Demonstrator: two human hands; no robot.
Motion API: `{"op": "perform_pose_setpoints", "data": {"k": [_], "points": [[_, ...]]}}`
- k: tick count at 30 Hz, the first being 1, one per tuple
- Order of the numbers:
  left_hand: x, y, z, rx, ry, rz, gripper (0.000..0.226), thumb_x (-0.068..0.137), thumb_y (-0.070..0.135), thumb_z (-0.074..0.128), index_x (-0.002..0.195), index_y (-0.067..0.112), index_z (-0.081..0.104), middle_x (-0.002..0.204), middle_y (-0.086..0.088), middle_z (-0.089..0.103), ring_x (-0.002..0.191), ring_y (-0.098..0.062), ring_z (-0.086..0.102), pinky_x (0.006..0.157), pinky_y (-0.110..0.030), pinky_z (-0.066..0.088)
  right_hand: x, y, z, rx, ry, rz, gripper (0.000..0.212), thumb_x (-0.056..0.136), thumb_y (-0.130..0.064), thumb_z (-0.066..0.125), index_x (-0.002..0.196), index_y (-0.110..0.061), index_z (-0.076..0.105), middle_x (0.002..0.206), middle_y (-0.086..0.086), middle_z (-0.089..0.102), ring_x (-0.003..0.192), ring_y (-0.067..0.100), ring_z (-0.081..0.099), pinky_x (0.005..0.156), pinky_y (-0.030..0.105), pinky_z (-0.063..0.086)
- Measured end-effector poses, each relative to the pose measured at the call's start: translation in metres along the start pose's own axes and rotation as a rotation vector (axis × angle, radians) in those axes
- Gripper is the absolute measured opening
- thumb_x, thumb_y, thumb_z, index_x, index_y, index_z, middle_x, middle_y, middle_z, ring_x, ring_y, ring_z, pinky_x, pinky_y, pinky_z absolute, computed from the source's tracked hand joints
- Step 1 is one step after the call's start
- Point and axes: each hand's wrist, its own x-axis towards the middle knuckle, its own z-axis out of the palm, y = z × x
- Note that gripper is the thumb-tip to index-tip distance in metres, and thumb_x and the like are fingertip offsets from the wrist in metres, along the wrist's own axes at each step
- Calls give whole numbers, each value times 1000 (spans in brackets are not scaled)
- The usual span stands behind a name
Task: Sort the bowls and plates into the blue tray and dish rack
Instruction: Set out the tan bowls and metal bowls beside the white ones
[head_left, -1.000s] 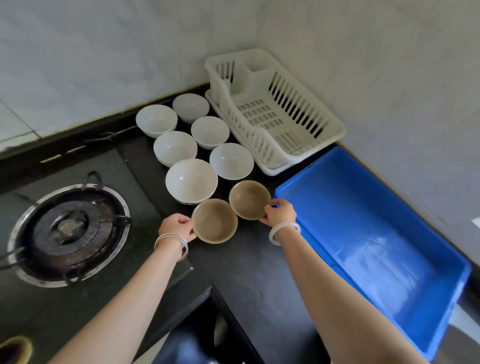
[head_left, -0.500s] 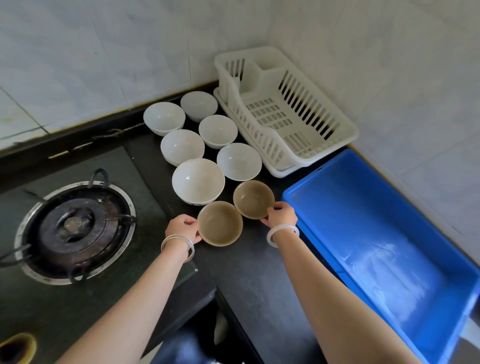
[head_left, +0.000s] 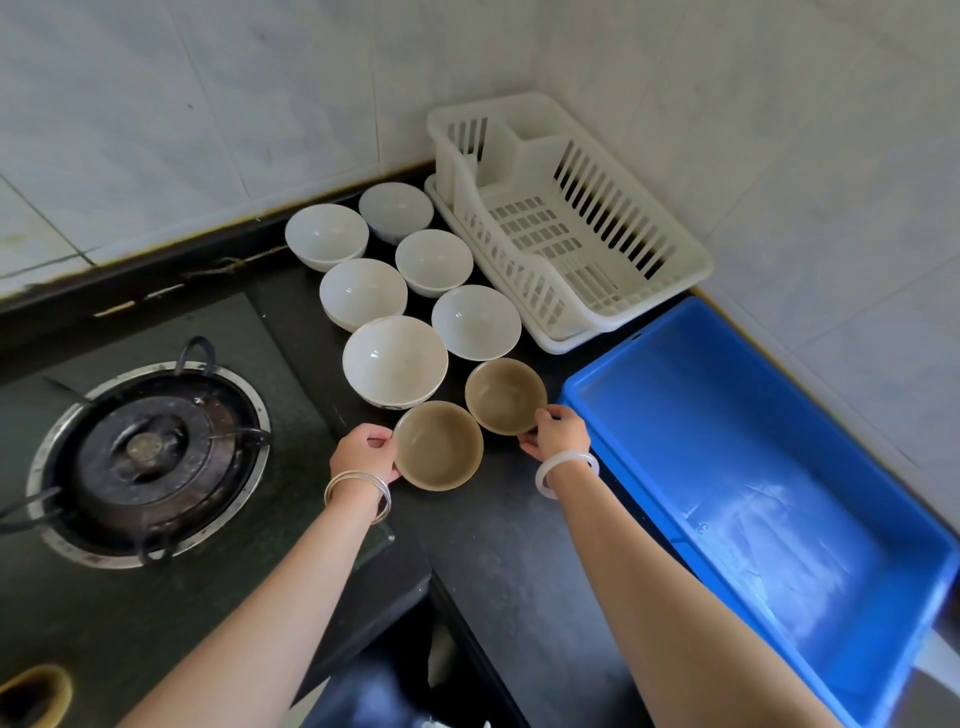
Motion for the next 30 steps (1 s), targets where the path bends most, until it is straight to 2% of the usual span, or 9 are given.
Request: {"op": "perform_pose_setpoints", "data": {"k": [3,6,7,9,11,17,20,26,30], "points": [[-4,1,-1,70,-1,30,12,85,8,57,94,11,65,92,-8,61,77,-27,61,75,-36,56,-5,0,-3,-3,-34,5,33,96,-19,46,128,-14,50,97,8,61,91,23,66,86,38,56],[-13,5,-2,270,1,152,16,86,11,52,71,18,53,83,-10,55,78,-28,55,82,-40,50,-13,0,-12,-83,-53,-38,35,97,-21,44,131,-15,49,101,5,59,94,22,65,88,37,55],[-18,7,-2,346,3,201,16,87,13,51,81,24,62,87,-14,57,84,-30,55,82,-37,46,-18,0,-17,-112,-51,-66,36,97,-22,43,132,-15,49,104,3,59,94,22,65,87,37,55],[-27,11,-3,443,20,267,26,89,18,51,111,13,64,115,-13,65,107,-32,57,92,-36,43,-28,1,-28,-144,-39,-142,34,98,-24,41,129,-16,51,108,2,59,93,21,64,86,35,55],[-38,16,-1,464,25,305,33,89,19,51,121,13,58,125,-9,62,115,-30,56,94,-36,43,-43,3,-45,-163,-23,-224,28,97,-27,40,119,-20,57,109,1,62,89,19,65,83,33,55],[-95,16,35,465,-172,415,25,89,14,53,112,14,62,117,-5,66,101,-22,62,83,-27,44,-95,39,-127,-270,95,-420,17,94,-26,46,92,-25,63,91,-2,70,76,15,67,76,31,52],[-130,4,68,507,-313,479,23,89,13,53,110,15,62,112,-3,68,88,-12,57,76,-23,42,-117,74,-175,-341,218,-372,17,93,-25,48,93,-23,65,88,-3,71,82,21,67,74,30,48],[-205,-32,132,651,-573,588,19,89,18,54,106,20,63,109,4,67,89,-5,56,72,-17,41,-162,154,-254,-464,528,-235,16,90,-18,56,95,-15,70,92,12,74,88,31,66,73,34,47],[-244,-54,159,726,-703,654,22,87,23,58,108,18,63,109,3,66,89,-9,58,78,-20,44,-181,198,-280,-629,561,-127,18,90,-17,53,95,-10,68,96,16,68,92,34,61,74,37,45]]}}
